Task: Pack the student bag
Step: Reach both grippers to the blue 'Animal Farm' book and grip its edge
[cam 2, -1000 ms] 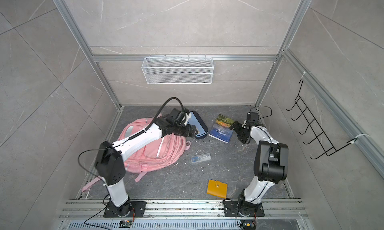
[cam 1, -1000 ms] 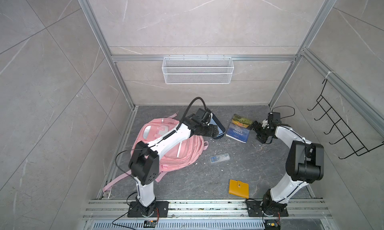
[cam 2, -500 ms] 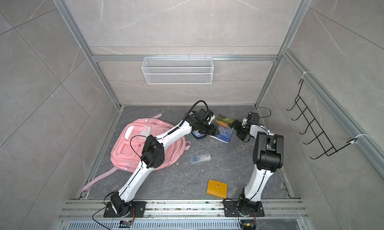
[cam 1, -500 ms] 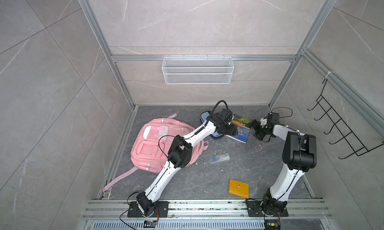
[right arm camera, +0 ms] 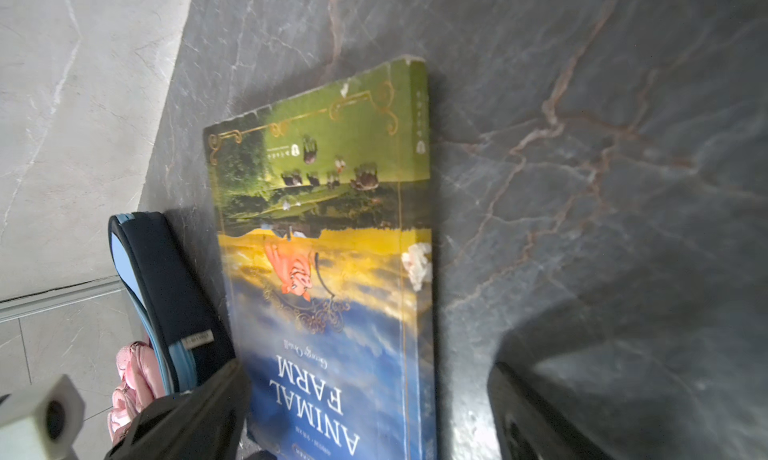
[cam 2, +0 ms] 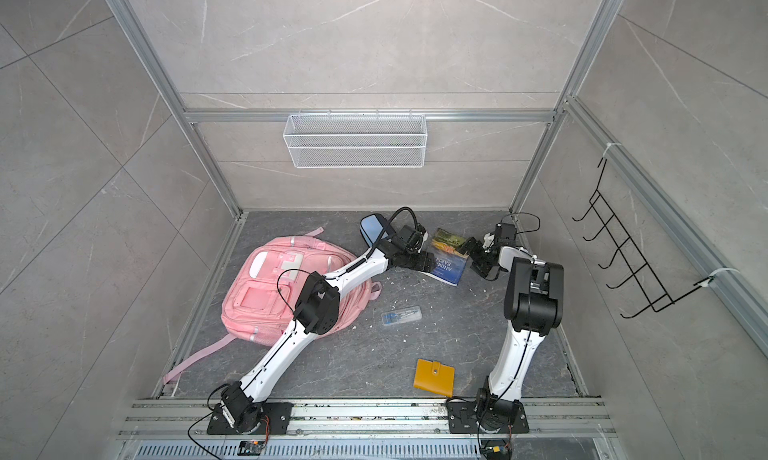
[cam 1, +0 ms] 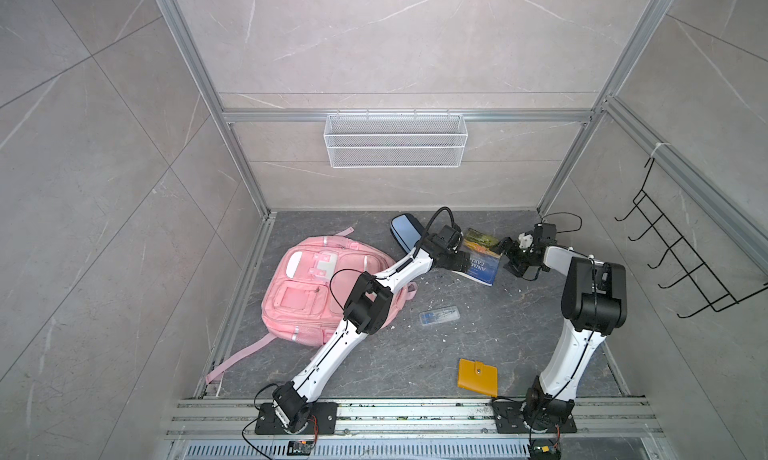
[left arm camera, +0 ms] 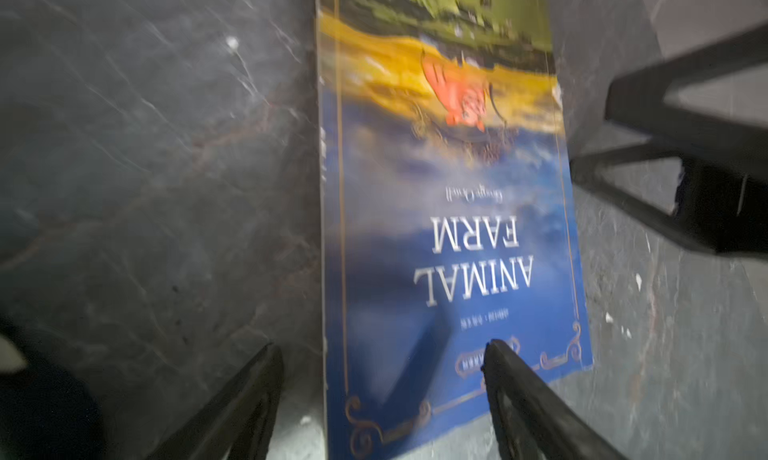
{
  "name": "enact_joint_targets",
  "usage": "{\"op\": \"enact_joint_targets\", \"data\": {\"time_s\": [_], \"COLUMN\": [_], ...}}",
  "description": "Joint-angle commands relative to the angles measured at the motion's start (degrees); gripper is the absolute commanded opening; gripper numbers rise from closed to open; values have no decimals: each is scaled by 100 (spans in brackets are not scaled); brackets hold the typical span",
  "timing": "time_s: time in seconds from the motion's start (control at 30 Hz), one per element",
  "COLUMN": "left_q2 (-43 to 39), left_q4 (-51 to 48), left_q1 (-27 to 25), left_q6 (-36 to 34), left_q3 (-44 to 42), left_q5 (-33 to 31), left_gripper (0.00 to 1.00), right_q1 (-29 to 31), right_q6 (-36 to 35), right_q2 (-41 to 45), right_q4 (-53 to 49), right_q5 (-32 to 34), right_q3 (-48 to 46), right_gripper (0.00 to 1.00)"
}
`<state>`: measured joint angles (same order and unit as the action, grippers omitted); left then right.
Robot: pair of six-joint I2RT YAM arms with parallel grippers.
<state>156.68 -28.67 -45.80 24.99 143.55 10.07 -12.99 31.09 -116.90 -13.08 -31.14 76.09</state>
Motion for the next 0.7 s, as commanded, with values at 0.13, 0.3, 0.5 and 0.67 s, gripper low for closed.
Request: {"op": "enact_joint_targets", "data": {"time_s": [0.13, 0.3, 0.5, 0.67], "left_q2": [175, 175, 154, -264], "left_q4": [619, 987, 1140, 1373], "left_q1": [29, 19, -8, -8], "left_q6": [187, 572, 855, 957], "left_q3": [-147, -278, -345, -885], "left_q5": [666, 1146, 1472, 1658], "left_gripper": [74, 67, 57, 55], "right_q1": [52, 103, 118, 121], "right_q6": [323, 573, 1014, 850], "right_q2": [-313, -185, -29, 363], "right_q4": [264, 815, 2041, 2336], "right_q5": [-434, -812, -1326, -1302], "right_q3": [-245, -801, -1518, -1782], "right_gripper": [88, 84, 63, 25]}}
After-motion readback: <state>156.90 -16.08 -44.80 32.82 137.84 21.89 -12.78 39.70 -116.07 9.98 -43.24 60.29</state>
